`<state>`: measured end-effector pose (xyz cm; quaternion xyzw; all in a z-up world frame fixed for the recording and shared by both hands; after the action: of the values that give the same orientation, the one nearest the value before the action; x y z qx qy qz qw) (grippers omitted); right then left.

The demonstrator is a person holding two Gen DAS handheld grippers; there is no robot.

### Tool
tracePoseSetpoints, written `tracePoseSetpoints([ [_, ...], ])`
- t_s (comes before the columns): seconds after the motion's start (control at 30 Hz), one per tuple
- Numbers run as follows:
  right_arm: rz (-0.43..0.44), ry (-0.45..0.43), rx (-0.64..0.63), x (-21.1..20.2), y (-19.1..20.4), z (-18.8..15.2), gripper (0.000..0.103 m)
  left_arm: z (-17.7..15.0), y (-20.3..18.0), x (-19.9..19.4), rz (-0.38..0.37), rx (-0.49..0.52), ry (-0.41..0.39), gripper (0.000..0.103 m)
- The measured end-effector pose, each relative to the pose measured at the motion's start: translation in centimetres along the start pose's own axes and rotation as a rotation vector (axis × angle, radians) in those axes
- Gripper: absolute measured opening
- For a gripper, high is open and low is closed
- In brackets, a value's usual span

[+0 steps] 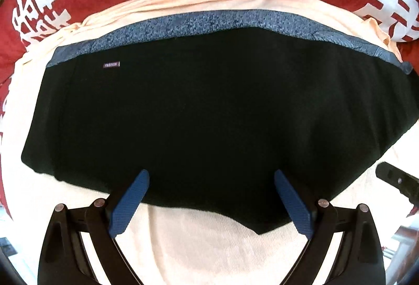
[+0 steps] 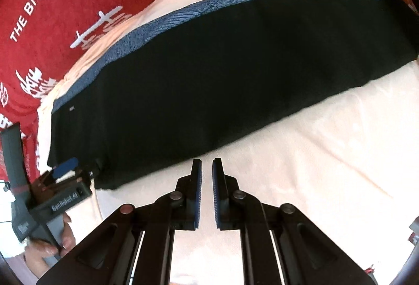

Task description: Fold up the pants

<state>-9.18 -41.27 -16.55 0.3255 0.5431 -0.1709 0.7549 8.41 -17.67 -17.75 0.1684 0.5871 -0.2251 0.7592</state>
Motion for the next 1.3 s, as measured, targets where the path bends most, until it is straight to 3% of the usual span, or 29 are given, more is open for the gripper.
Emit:
tracePoseSetpoints([
  [0.07,-0.005,0.007,0.000,-0.7,-0.5,-0.3,0.012,-0.1,0.0,-0.1,0.009,-0.017,0.026,0.097],
  [0.13,-0.004,0.010,0.019,-1.6,-1.5,-0.6,0.031,0.1,-0.1,-0.1,0.019,-0.029,0.043,0.097],
  [0.2,0.001,0.008,0.033,-2.2,-2.1,-0.6,0.042,0.1,-0.4,-0.2,0.031,-0.029,0.052,0.097],
  [0.6,0.010,0.009,0.113,-3.9,-6.0,-0.4,0.049,1.5,-2.5,-1.6,0.059,0.024,0.069,0.097],
  [0.9,0.032,-0.004,0.182,-5.0,-10.0,-0.5,0.049,2.6,-7.8,-2.5,0.019,0.095,0.050,0.097],
  [1.3,0.070,-0.116,0.397,-7.1,-19.1,2.8,0.049,5.1,-16.8,-1.1,-0.037,0.176,0.029,0.097],
])
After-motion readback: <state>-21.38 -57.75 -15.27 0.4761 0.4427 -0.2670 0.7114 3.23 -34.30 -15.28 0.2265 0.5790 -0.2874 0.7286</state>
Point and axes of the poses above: each gripper's, at about its wrist camera, not at the fingertips, and x roughly the way its jaws point, y to its left, z to its top, the point moved 6 cm from there along x, roughly the way its jaws point, and after that the axes turned 7 degrees about -y, right-handed, at the moved point
